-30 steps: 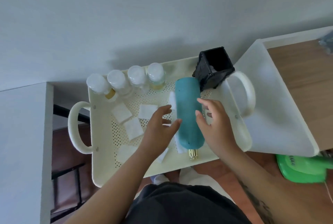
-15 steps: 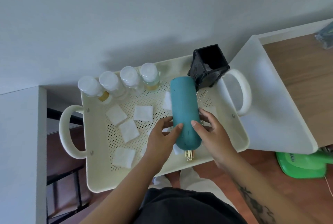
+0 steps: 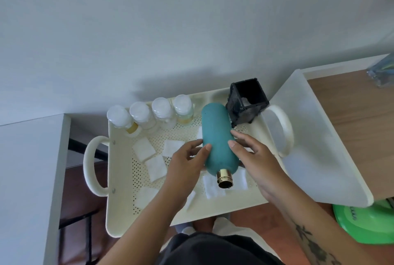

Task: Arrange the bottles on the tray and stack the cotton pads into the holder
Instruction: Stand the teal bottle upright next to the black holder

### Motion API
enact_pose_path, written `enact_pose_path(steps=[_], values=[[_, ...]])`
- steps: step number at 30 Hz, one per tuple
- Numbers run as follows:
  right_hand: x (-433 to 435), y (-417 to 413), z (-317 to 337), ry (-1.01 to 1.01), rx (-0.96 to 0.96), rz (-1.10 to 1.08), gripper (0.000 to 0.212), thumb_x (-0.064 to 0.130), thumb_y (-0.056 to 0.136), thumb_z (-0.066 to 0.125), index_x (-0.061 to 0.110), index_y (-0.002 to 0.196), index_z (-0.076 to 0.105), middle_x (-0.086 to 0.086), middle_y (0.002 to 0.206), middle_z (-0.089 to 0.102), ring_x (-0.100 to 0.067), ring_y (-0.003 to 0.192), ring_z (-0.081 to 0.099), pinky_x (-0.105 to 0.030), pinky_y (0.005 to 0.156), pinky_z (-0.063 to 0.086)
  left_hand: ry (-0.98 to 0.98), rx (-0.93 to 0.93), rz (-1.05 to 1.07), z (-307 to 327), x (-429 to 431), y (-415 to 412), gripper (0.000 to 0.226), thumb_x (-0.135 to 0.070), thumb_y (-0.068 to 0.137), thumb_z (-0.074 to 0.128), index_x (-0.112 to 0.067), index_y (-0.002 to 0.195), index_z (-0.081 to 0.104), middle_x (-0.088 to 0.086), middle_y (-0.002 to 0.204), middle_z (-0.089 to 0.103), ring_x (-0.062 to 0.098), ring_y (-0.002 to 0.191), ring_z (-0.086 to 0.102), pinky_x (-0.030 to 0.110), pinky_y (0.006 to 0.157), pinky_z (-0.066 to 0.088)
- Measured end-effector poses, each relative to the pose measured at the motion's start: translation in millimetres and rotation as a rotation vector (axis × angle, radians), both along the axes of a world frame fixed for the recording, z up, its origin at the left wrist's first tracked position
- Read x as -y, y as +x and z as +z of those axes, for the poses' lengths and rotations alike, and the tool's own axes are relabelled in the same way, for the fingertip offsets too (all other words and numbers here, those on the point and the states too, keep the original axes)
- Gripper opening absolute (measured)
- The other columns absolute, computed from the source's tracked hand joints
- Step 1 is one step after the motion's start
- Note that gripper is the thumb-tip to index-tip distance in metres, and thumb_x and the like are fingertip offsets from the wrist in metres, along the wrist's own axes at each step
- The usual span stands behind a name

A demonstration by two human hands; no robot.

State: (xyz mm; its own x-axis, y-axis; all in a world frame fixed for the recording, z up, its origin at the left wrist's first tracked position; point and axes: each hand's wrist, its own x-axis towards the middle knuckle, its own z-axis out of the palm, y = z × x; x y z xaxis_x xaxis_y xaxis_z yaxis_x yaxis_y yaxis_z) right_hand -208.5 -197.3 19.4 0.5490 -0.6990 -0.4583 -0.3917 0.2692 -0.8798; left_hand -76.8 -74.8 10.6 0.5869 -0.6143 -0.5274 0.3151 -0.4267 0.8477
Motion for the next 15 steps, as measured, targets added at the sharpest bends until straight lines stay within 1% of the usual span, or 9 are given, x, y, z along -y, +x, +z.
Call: enact_pose_path(steps=[2, 4, 5, 7, 8, 10, 13, 15], values=[[5, 6, 8, -0.032, 0.011, 0.014, 0.031, 0.053, 0.081, 0.064, 0.055, 0.112, 0.064, 0.026, 0.115, 0.063, -0.007, 0.101, 0.067, -0.036, 0.095, 0.054, -0.008, 0.008, -0.012, 8, 5, 7, 0.044, -0.051, 0.081, 0.067, -0.027, 0.119, 0.067, -0.003, 0.1, 0.077, 0.017, 0.089, 0.075, 0.047, 0.092, 0.055], [10, 11, 15, -0.051, 0.014, 0.023, 0.026, 0.05, 0.085, 0.062, 0.054, 0.111, 0.065, 0.026, 0.119, 0.062, -0.005, 0.104, 0.065, -0.033, 0.096, 0.053, -0.021, 0.024, -0.021, 15, 9, 13, 0.037, -0.045, 0.087, 0.066, -0.026, 0.118, 0.068, -0.002, 0.099, 0.078, 0.019, 0.089, 0.075, 0.045, 0.094, 0.054], [12, 14, 18, -0.054, 0.018, 0.025, 0.024, 0.048, 0.087, 0.061, 0.054, 0.111, 0.065, 0.025, 0.12, 0.062, -0.004, 0.105, 0.065, -0.03, 0.094, 0.053, -0.03, 0.026, -0.021, 18, 11, 15, 0.034, -0.043, 0.089, 0.065, -0.025, 0.118, 0.068, -0.002, 0.098, 0.078, 0.019, 0.09, 0.075, 0.044, 0.095, 0.054], [16, 20, 25, -0.06, 0.033, 0.024, 0.022, 0.042, 0.092, 0.059, 0.053, 0.108, 0.067, 0.022, 0.123, 0.062, -0.003, 0.105, 0.065, -0.021, 0.086, 0.055, -0.049, 0.023, -0.013, 25, 14, 21, 0.031, -0.039, 0.091, 0.065, -0.022, 0.117, 0.069, -0.002, 0.098, 0.078, 0.018, 0.091, 0.075, 0.043, 0.096, 0.054], [18, 23, 28, -0.06, 0.043, 0.023, 0.022, 0.038, 0.094, 0.057, 0.052, 0.107, 0.068, 0.019, 0.124, 0.062, -0.002, 0.103, 0.065, -0.018, 0.082, 0.056, -0.054, 0.025, -0.008, 28, 15, 24, 0.031, -0.038, 0.091, 0.064, -0.021, 0.117, 0.07, -0.001, 0.099, 0.078, 0.018, 0.091, 0.075, 0.042, 0.096, 0.054], [22, 28, 33, -0.047, 0.059, 0.016, 0.028, 0.03, 0.097, 0.053, 0.049, 0.107, 0.07, 0.013, 0.126, 0.063, -0.001, 0.099, 0.068, -0.017, 0.079, 0.057, -0.063, 0.045, -0.004, 33, 18, 31, 0.031, -0.039, 0.092, 0.064, -0.021, 0.116, 0.071, 0.0, 0.102, 0.078, 0.019, 0.094, 0.074, 0.043, 0.098, 0.052], [29, 33, 37, -0.014, 0.078, 0.016, 0.038, 0.018, 0.097, 0.046, 0.042, 0.114, 0.069, 0.007, 0.126, 0.066, -0.003, 0.102, 0.068, -0.02, 0.083, 0.057, -0.063, 0.099, -0.015, 41, 24, 40, 0.03, -0.041, 0.092, 0.062, -0.024, 0.115, 0.071, -0.001, 0.102, 0.078, 0.019, 0.096, 0.074, 0.046, 0.099, 0.051], [32, 35, 40, -0.004, 0.086, 0.017, 0.04, 0.014, 0.096, 0.046, 0.039, 0.117, 0.069, 0.006, 0.124, 0.067, -0.004, 0.103, 0.068, -0.022, 0.084, 0.057, -0.057, 0.136, -0.031, 45, 29, 45, 0.029, -0.04, 0.093, 0.06, -0.025, 0.115, 0.072, -0.002, 0.099, 0.078, 0.017, 0.094, 0.074, 0.045, 0.098, 0.052]])
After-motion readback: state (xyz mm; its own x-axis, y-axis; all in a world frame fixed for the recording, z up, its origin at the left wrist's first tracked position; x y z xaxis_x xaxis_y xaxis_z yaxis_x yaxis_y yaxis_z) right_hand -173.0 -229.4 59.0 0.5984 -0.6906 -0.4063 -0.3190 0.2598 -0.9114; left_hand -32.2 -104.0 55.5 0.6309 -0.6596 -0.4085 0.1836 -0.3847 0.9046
